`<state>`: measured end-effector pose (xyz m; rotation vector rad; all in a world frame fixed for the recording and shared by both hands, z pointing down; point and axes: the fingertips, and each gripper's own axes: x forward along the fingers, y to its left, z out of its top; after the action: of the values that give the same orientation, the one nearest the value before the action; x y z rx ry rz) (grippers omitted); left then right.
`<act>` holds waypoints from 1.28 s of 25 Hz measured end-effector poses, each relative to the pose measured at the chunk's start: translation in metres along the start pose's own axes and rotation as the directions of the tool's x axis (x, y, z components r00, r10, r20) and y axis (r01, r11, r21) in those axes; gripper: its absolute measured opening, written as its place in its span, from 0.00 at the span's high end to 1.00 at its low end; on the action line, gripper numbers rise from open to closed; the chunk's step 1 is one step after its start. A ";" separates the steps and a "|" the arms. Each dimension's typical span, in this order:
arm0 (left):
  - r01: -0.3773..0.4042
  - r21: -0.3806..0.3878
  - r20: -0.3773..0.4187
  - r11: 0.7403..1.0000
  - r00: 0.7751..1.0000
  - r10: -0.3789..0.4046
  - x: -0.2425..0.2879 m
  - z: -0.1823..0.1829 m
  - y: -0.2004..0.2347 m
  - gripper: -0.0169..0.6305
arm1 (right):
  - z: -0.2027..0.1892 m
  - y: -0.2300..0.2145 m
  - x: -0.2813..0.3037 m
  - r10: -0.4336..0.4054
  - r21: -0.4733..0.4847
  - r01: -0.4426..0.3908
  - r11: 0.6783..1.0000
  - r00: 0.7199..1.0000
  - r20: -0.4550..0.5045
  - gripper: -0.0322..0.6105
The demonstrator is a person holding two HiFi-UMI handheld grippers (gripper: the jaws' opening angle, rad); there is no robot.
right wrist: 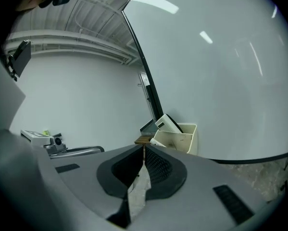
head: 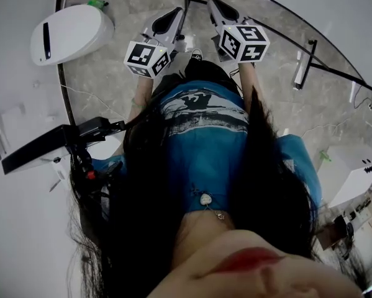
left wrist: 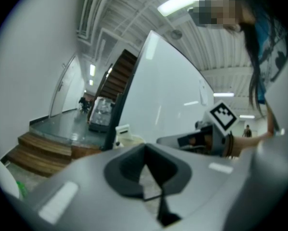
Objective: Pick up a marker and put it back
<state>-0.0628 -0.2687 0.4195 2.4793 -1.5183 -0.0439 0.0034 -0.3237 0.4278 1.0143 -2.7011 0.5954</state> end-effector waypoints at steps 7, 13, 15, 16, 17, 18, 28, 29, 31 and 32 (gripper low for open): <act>-0.027 0.000 -0.021 1.000 0.999 0.027 0.040 0.001 0.019 0.97 | 0.015 -0.013 0.045 0.035 -0.182 -0.048 0.982 0.996 -0.076 0.92; -0.076 -0.004 -0.044 0.997 0.996 0.076 0.052 0.001 0.042 0.97 | 0.017 -0.016 0.084 0.034 -0.383 -0.108 0.917 0.980 -0.195 0.76; -0.088 -0.005 -0.043 0.996 0.995 0.087 0.051 0.002 0.052 0.97 | 0.012 -0.014 0.097 0.032 -0.423 -0.130 0.897 0.972 -0.231 0.75; -0.090 -0.005 -0.042 0.996 0.995 0.090 0.047 0.001 0.060 0.97 | 0.007 -0.010 0.106 0.026 -0.444 -0.139 0.885 0.967 -0.252 0.74; -0.091 -0.005 -0.041 0.996 0.995 0.090 0.043 -0.002 0.071 0.97 | 0.001 -0.005 0.117 0.014 -0.467 -0.144 0.873 0.962 -0.271 0.74; -0.088 -0.007 -0.041 0.996 0.995 0.088 0.038 -0.004 0.082 0.97 | -0.006 -0.001 0.128 -0.005 -0.490 -0.143 0.860 0.958 -0.288 0.74; -0.004 -0.011 -0.053 1.000 0.999 0.003 0.046 0.017 0.139 0.97 | -0.020 -0.010 0.174 -0.200 -0.576 -0.069 0.814 0.899 -0.390 0.74; 0.004 -0.012 -0.055 1.000 0.998 -0.005 0.048 0.019 0.137 0.97 | -0.019 -0.013 0.169 -0.208 -0.581 -0.067 0.811 0.895 -0.394 0.74; 0.020 -0.017 -0.056 1.000 0.998 -0.021 0.051 0.020 0.131 0.97 | -0.017 -0.016 0.159 -0.208 -0.584 -0.073 0.808 0.893 -0.399 0.75; 0.028 -0.019 -0.056 0.999 0.998 -0.029 0.052 0.021 0.129 0.97 | -0.015 -0.016 0.154 -0.204 -0.580 -0.071 0.811 0.896 -0.395 0.78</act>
<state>-0.1546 -0.3748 0.4314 2.4661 -1.4539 0.0072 -0.1003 -0.4185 0.4943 0.6916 -2.1950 -0.0471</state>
